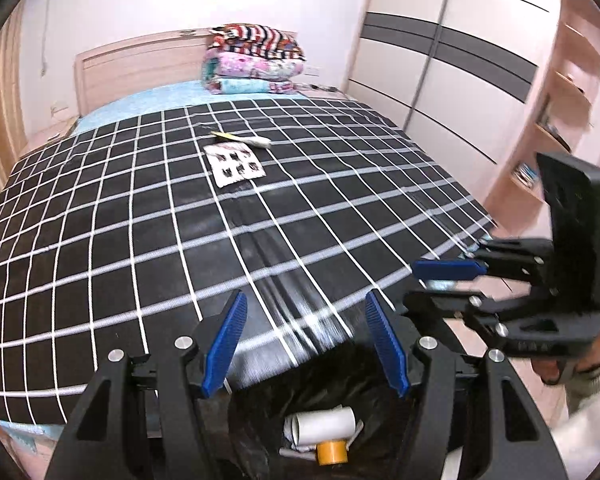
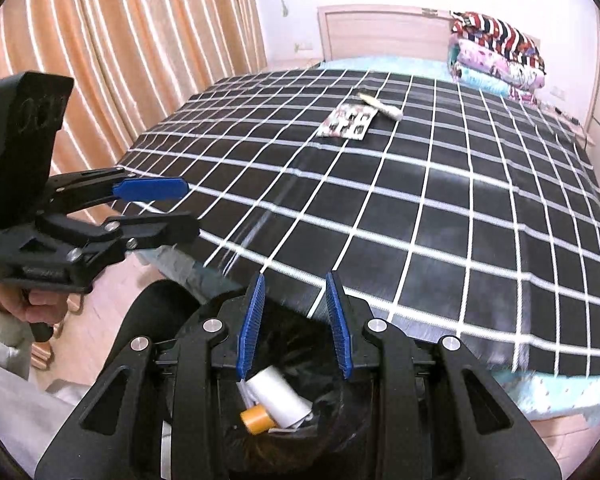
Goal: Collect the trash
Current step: 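Move both open tools back over the mat toward the blister pack, then grasp the red-and-white blister pack with the left gripper while the right gripper grasps the ointment tube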
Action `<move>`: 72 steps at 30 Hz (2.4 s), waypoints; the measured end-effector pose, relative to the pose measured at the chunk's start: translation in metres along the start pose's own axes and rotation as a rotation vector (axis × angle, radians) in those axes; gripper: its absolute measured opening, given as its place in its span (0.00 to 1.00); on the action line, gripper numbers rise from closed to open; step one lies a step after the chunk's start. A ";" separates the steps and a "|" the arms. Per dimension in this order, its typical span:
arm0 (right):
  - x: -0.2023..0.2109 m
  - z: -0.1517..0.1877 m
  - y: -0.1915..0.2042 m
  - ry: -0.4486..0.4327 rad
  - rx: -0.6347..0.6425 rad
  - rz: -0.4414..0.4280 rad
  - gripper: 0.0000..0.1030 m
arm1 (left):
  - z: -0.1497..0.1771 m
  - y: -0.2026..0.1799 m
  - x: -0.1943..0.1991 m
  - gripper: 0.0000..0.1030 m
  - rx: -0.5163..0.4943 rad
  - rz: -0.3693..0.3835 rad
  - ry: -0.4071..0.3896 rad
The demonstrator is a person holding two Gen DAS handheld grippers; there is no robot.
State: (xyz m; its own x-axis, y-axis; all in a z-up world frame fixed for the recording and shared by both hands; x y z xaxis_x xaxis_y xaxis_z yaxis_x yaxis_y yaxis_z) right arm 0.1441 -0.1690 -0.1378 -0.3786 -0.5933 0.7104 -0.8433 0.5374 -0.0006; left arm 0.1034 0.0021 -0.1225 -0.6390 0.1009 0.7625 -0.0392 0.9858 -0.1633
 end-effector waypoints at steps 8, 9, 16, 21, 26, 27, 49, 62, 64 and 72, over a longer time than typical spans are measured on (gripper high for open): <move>0.006 -0.028 -0.008 -0.059 0.029 0.025 0.31 | -0.032 0.017 -0.011 0.65 0.054 -0.023 -0.019; 0.005 -0.031 -0.010 -0.061 0.031 0.026 0.31 | -0.036 0.018 -0.014 0.66 0.053 -0.026 -0.018; -0.003 -0.058 -0.031 -0.080 0.038 0.048 0.31 | -0.061 0.026 -0.039 0.70 0.064 -0.043 0.005; -0.015 -0.080 -0.054 -0.081 0.045 0.092 0.31 | -0.082 0.033 -0.058 0.70 0.093 -0.049 0.011; -0.032 -0.100 -0.073 -0.073 0.053 0.104 0.31 | -0.100 0.043 -0.079 0.70 0.128 -0.059 0.029; -0.036 -0.104 -0.077 -0.069 0.051 0.101 0.31 | -0.104 0.045 -0.082 0.70 0.136 -0.058 0.028; -0.111 -0.171 -0.119 0.013 0.048 0.035 0.32 | -0.142 0.083 -0.153 0.70 0.170 -0.113 0.091; -0.139 -0.187 -0.121 0.060 0.070 0.032 0.28 | -0.147 0.078 -0.162 0.59 0.117 -0.212 0.085; -0.139 -0.186 -0.120 0.061 0.087 0.054 0.17 | -0.146 0.078 -0.163 0.58 0.108 -0.210 0.083; -0.129 -0.183 -0.119 0.040 0.074 0.069 0.14 | -0.139 0.079 -0.146 0.56 0.089 -0.233 0.047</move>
State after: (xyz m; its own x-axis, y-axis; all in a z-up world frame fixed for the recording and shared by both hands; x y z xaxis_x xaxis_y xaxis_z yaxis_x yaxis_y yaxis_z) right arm 0.3626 -0.0472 -0.1006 -0.4223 -0.5312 0.7345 -0.8424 0.5292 -0.1016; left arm 0.3000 0.0839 -0.1600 -0.5687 -0.1201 0.8137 -0.2501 0.9677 -0.0320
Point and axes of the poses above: each gripper's, at about its wrist camera, not at the fingertips, and x roughly against the way its jaws point, y to its left, z to its underside, the point moved 5 cm from there along -x, roughly the way its jaws point, and after that the axes turned 6 degrees about y, right-handed, at the moved point
